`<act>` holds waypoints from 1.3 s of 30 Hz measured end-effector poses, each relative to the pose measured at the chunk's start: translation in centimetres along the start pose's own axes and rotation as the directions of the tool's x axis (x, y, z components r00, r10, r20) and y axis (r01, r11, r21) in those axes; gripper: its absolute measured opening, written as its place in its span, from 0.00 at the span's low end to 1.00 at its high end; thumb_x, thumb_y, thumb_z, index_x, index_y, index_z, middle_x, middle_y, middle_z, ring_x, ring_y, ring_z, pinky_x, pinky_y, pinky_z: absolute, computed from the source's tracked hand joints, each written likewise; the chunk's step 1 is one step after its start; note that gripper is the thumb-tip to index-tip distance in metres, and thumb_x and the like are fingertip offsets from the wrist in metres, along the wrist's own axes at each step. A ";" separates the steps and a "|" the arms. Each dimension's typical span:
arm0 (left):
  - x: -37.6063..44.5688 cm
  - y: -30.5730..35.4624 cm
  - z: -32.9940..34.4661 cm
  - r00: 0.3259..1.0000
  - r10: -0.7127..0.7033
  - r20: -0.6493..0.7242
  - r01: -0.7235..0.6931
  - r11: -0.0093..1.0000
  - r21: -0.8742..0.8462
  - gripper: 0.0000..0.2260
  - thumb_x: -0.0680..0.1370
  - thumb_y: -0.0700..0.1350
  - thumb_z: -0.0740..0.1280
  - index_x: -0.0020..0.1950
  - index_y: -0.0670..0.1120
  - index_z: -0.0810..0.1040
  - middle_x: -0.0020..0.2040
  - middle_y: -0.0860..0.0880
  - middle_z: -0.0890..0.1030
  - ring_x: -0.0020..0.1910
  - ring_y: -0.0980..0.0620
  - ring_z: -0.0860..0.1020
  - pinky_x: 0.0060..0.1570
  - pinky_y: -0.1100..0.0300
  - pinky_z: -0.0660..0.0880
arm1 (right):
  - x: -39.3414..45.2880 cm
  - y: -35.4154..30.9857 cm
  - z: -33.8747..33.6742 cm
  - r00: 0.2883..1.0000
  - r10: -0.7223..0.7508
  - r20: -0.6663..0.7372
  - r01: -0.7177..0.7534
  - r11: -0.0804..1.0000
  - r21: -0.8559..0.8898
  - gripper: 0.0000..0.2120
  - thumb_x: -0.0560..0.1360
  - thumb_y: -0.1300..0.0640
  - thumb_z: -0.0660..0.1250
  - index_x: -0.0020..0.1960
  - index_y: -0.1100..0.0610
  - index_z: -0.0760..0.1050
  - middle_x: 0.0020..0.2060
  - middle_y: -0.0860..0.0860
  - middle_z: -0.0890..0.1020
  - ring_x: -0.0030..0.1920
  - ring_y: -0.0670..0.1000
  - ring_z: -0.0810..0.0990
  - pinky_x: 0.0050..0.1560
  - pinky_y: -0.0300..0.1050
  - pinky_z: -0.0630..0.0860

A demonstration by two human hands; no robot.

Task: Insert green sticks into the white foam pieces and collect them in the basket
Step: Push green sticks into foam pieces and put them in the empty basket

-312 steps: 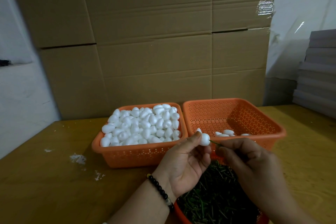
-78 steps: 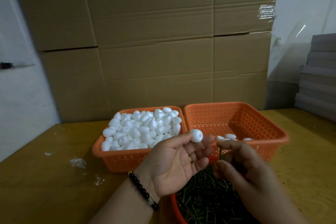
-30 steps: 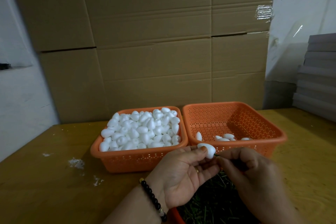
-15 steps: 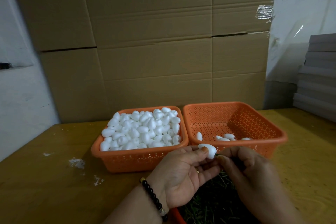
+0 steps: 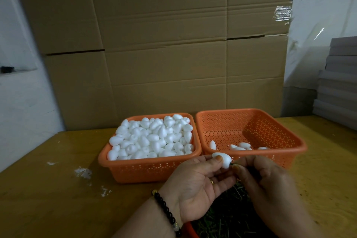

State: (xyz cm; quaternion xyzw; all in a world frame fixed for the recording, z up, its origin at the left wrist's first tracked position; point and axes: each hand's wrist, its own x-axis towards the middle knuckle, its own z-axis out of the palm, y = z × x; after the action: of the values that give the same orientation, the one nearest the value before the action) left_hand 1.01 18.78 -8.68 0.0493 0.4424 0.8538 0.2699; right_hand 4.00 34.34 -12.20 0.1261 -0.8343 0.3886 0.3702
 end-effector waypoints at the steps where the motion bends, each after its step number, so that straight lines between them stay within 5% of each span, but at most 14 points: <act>1: 0.0 0.0 0.0 1.000 0.001 -0.002 -0.001 1.000 -0.005 0.05 0.76 0.35 0.65 0.48 0.37 0.80 0.45 0.41 0.82 0.44 0.48 0.82 0.46 0.54 0.81 | 0.0 -0.1 0.0 1.000 0.000 -0.003 0.000 1.000 -0.003 0.12 0.68 0.64 0.74 0.42 0.48 0.79 0.42 0.43 0.83 0.47 0.39 0.80 0.47 0.27 0.72; 11: 0.7 0.7 -0.5 0.998 0.058 -0.014 -0.059 0.997 -0.041 0.14 0.71 0.34 0.68 0.56 0.34 0.76 0.43 0.39 0.82 0.40 0.46 0.82 0.40 0.55 0.81 | -0.3 -0.1 -0.1 0.998 0.061 -0.019 -0.059 0.996 0.063 0.20 0.65 0.61 0.78 0.50 0.46 0.74 0.44 0.44 0.81 0.45 0.44 0.82 0.46 0.46 0.79; 15: 1.6 2.4 -0.5 0.987 0.160 -0.023 -0.159 0.986 0.042 0.10 0.76 0.32 0.65 0.56 0.36 0.75 0.43 0.39 0.81 0.39 0.47 0.81 0.39 0.55 0.81 | -0.1 -0.4 -0.5 0.999 -0.004 -0.052 0.005 1.000 0.020 0.14 0.67 0.57 0.74 0.43 0.47 0.70 0.38 0.45 0.77 0.39 0.44 0.78 0.38 0.42 0.73; 18: 3.2 3.5 -0.3 0.957 0.281 -0.067 -0.257 0.934 0.248 0.10 0.77 0.32 0.65 0.57 0.40 0.74 0.44 0.40 0.80 0.38 0.50 0.81 0.38 0.58 0.80 | -0.2 -0.6 -0.7 0.999 -0.023 0.023 0.022 1.000 0.008 0.10 0.67 0.55 0.73 0.41 0.49 0.71 0.42 0.47 0.81 0.47 0.43 0.79 0.48 0.38 0.72; 20: 4.7 3.8 -0.1 0.906 0.414 -0.085 -0.319 0.802 0.504 0.09 0.77 0.33 0.66 0.53 0.44 0.75 0.46 0.43 0.80 0.38 0.53 0.80 0.40 0.58 0.80 | -0.2 -0.8 -0.8 0.995 -0.055 0.082 0.058 0.998 -0.035 0.10 0.67 0.52 0.73 0.40 0.48 0.71 0.43 0.47 0.81 0.45 0.43 0.79 0.47 0.28 0.69; 22: 6.2 3.8 -0.1 0.838 0.543 -0.059 -0.326 0.584 0.743 0.09 0.76 0.35 0.66 0.49 0.50 0.75 0.47 0.50 0.81 0.34 0.59 0.79 0.40 0.63 0.79 | -0.3 -1.2 -0.8 0.990 -0.067 0.121 0.077 0.994 -0.081 0.08 0.67 0.45 0.69 0.41 0.45 0.71 0.41 0.44 0.80 0.39 0.41 0.78 0.39 0.32 0.73; 24: 7.3 3.7 0.0 0.775 0.632 0.016 -0.283 0.326 0.902 0.09 0.77 0.38 0.65 0.48 0.53 0.75 0.45 0.57 0.79 0.32 0.66 0.78 0.33 0.74 0.72 | -0.4 -1.4 -0.8 0.986 -0.072 0.151 0.092 0.987 -0.130 0.08 0.67 0.44 0.68 0.41 0.44 0.71 0.46 0.43 0.81 0.46 0.43 0.80 0.40 0.41 0.78; 27: 8.7 3.2 -0.3 0.777 0.619 0.119 -0.190 0.050 0.981 0.09 0.78 0.41 0.63 0.54 0.53 0.77 0.52 0.55 0.80 0.47 0.62 0.77 0.44 0.71 0.71 | -0.3 -1.5 -0.8 0.974 -0.051 0.223 0.093 0.979 -0.182 0.08 0.66 0.39 0.65 0.40 0.42 0.71 0.49 0.42 0.80 0.41 0.40 0.80 0.38 0.39 0.78; 32: 8.7 3.1 -0.3 0.820 0.547 0.170 -0.155 -0.073 0.985 0.18 0.79 0.39 0.61 0.67 0.53 0.74 0.64 0.50 0.76 0.63 0.54 0.73 0.59 0.62 0.71 | -0.1 -1.6 -0.9 0.948 0.012 0.319 0.066 0.971 -0.231 0.10 0.65 0.37 0.63 0.40 0.41 0.72 0.41 0.36 0.76 0.37 0.40 0.77 0.31 0.33 0.73; 36: 7.9 4.5 -1.4 0.786 0.597 0.160 -0.119 -0.108 0.987 0.17 0.78 0.39 0.61 0.64 0.52 0.76 0.62 0.52 0.77 0.61 0.56 0.74 0.58 0.65 0.69 | -0.1 -1.2 -0.9 0.919 0.010 0.394 0.107 0.955 -0.275 0.15 0.64 0.34 0.60 0.44 0.41 0.75 0.52 0.33 0.76 0.55 0.35 0.76 0.46 0.36 0.77; 39: 7.1 6.1 -3.0 0.772 0.624 0.120 0.057 -0.256 0.965 0.14 0.76 0.43 0.62 0.60 0.54 0.78 0.59 0.53 0.77 0.61 0.52 0.72 0.58 0.61 0.67 | -0.2 -0.9 -0.7 0.855 0.036 0.517 0.161 0.930 -0.331 0.25 0.63 0.27 0.53 0.53 0.37 0.72 0.52 0.30 0.71 0.56 0.34 0.72 0.54 0.30 0.71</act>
State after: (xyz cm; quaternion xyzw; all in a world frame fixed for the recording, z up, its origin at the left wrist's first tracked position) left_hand -8.53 17.31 -6.79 0.1482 0.9413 0.2294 -0.1984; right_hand 4.94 34.29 -11.53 0.1824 -0.9550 0.1675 0.1634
